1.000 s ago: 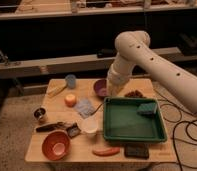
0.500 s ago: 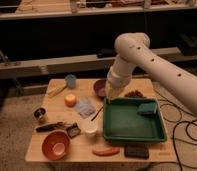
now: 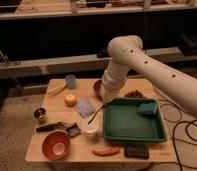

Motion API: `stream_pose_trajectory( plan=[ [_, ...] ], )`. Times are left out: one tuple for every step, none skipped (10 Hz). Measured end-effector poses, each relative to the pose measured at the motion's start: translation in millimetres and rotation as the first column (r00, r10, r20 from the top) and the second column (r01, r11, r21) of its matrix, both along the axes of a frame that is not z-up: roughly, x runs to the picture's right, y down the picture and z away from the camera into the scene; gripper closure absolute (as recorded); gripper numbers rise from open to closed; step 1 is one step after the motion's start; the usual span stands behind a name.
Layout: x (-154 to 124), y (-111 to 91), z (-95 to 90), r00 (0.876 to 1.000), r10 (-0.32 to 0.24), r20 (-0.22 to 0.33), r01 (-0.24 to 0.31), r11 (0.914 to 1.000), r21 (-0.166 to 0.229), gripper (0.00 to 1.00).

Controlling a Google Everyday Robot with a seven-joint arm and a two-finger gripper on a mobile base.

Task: Place fork in paper cup

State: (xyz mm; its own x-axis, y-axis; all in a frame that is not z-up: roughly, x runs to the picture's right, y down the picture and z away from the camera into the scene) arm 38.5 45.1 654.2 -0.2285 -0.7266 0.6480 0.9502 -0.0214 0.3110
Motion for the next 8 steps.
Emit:
stream_pose_trajectory(
  plan=[
    [-4.5,4.4,1.5,1.000,-0.014,-0.003,0.014,0.9999,0.003,1.00],
    [-7.2,10.3,4.7,1.000,-0.026,-0.012,0.026,0.9996,0.005,1.00],
    [-8.6,15.5,9.1,0.999,-0.034,-0.024,0.034,0.9994,0.006,1.00],
    [-9.4,18.1,12.9,0.999,-0.036,-0.033,0.036,0.9993,0.006,1.00],
    [-10.2,20.5,17.1,0.998,-0.038,-0.043,0.038,0.9993,0.005,1.00],
    [-11.4,24.6,25.7,0.998,-0.039,-0.056,0.039,0.9992,0.002,1.00],
    [-14.4,27.6,31.4,0.997,-0.041,-0.061,0.041,0.9992,-0.003,1.00],
    [-18.1,31.1,37.0,0.997,-0.044,-0.062,0.043,0.9990,-0.011,0.99]
  ],
)
